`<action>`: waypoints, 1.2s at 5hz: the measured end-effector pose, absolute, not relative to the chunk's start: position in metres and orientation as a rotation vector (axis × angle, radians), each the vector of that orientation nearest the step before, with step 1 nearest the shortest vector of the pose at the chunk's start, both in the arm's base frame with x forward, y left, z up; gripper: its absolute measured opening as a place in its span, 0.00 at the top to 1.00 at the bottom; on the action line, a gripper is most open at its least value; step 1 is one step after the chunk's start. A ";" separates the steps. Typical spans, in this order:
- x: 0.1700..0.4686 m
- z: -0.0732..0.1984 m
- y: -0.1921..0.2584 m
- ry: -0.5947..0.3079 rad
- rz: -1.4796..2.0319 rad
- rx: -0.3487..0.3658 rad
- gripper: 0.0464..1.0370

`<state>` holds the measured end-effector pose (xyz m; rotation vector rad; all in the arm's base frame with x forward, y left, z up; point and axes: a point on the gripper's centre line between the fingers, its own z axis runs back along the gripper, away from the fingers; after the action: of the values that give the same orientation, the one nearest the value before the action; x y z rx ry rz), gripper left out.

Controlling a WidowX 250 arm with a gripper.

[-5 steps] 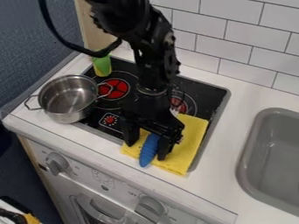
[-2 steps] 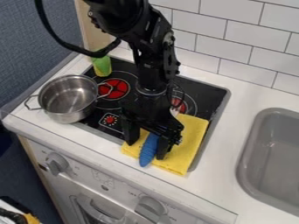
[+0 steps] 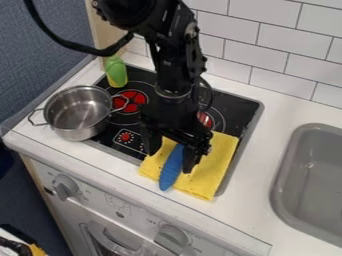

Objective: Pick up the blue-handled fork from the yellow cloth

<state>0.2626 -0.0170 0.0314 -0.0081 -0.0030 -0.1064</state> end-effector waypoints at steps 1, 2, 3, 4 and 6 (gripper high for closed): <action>0.264 0.033 -0.018 0.000 -0.100 -0.007 0.04; 0.265 0.027 -0.017 0.018 -0.102 -0.001 0.04; 0.268 0.024 -0.017 0.025 -0.103 0.000 0.09; 0.268 0.021 -0.016 0.034 -0.102 0.002 0.24; 0.268 0.022 -0.014 0.035 -0.097 -0.001 0.75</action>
<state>0.2684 -0.0138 0.0219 -0.0011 0.0353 -0.0971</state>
